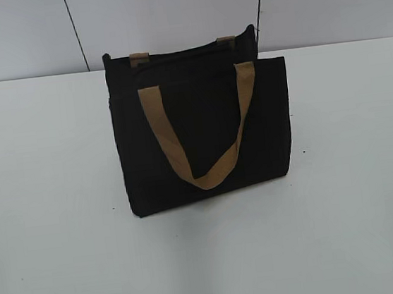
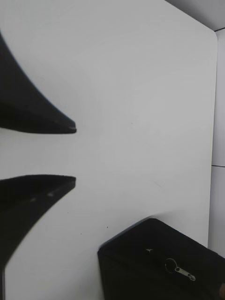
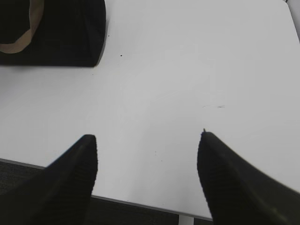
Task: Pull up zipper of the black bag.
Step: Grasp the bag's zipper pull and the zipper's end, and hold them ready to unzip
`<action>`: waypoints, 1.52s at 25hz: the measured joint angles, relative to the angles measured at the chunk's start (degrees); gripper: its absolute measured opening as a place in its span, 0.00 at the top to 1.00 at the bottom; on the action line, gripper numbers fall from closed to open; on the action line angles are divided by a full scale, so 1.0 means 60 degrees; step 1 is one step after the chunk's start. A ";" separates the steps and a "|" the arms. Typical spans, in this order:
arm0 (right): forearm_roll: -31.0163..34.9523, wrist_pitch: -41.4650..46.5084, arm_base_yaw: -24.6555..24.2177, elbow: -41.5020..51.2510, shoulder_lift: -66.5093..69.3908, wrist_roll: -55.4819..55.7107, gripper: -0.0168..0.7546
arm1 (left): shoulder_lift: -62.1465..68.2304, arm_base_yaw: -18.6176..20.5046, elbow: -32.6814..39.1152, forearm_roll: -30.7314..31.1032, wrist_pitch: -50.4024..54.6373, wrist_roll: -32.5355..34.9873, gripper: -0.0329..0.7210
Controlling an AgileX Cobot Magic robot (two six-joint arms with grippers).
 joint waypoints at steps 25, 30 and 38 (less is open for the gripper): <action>0.0000 0.0000 0.0000 0.0000 0.0000 0.0009 0.32 | 0.0000 0.0000 0.0000 0.0000 0.0000 0.0000 0.64; 0.0000 0.0000 0.0000 0.0000 0.0000 0.0009 0.32 | 0.0000 0.0000 0.0000 0.0000 0.0000 0.0000 0.64; 0.0000 0.0000 0.0000 0.0000 0.0000 0.0009 0.32 | 0.0736 0.0000 -0.0093 -0.0185 -0.0191 0.0110 0.32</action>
